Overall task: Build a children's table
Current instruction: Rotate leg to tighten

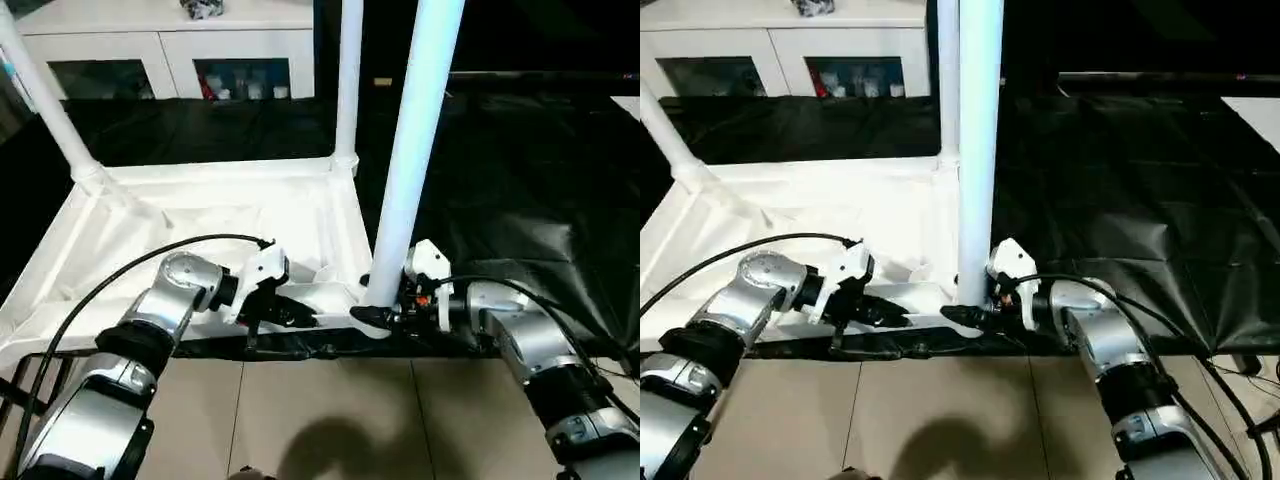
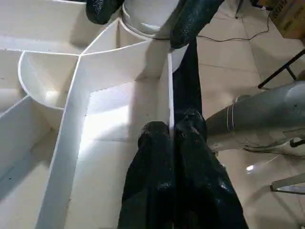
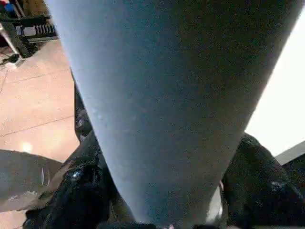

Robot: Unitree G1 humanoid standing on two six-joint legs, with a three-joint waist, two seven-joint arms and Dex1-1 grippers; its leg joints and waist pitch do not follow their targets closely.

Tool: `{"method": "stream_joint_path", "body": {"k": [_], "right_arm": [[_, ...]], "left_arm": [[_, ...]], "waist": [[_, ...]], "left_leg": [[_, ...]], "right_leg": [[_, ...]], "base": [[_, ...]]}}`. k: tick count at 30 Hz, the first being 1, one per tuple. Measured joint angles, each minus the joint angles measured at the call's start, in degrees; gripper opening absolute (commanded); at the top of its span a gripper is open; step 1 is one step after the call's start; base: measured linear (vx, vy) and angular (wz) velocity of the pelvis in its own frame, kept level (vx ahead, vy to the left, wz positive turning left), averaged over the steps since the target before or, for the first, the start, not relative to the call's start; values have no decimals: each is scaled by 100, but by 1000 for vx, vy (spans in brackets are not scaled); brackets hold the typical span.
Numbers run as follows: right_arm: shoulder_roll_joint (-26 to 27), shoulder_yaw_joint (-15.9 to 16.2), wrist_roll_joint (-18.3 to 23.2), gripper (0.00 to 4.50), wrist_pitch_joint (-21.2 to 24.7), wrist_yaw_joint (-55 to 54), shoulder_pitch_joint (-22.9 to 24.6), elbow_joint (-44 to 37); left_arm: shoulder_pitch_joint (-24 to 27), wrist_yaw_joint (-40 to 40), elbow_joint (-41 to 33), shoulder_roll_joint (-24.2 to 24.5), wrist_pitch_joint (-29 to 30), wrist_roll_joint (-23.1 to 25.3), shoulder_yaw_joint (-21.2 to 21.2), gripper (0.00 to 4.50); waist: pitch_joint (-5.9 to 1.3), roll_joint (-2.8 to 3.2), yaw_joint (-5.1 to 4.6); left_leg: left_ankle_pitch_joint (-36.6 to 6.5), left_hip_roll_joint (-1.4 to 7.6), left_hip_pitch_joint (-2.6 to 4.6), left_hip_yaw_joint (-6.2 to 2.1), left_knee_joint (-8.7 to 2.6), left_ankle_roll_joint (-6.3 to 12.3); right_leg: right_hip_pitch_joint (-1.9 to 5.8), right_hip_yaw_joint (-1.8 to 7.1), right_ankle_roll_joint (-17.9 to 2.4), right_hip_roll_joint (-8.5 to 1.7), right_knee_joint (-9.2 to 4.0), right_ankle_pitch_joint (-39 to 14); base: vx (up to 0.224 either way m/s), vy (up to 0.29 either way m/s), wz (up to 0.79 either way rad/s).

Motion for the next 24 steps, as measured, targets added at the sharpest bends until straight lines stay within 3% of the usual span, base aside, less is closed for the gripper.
{"method": "stream_joint_path", "body": {"k": [16,19,21,24], "right_arm": [[89,-59,-8,252,45,-63,23,15],[433,-404,-176,252,152,-1334,273,-117],[796,-709,-311,252,260,-2416,341,-121],[1108,-958,-440,252,333,-3489,311,-28]], "left_arm": [[-64,136,1,-83,270,75,1,0],[-175,906,64,-433,518,257,109,0],[-227,1512,119,-721,672,373,177,0],[-266,2062,173,-1063,767,463,187,0]], "waist": [[2,-14,4],[-6,-49,30],[-8,-59,16],[-30,-60,-30]], "left_leg": [[0,0,8,2,-20,-1],[1,-1,45,9,-36,-5],[1,-9,94,26,-43,-7],[0,-48,112,27,-102,-7]], "right_leg": [[-2,-2,-1,0,0,1],[29,2,-5,-4,-5,3],[44,18,2,-13,-11,-2],[51,16,40,-44,-84,-24]], "base": [[0,0,0],[0,0,0],[0,0,0],[0,0,0]]}}
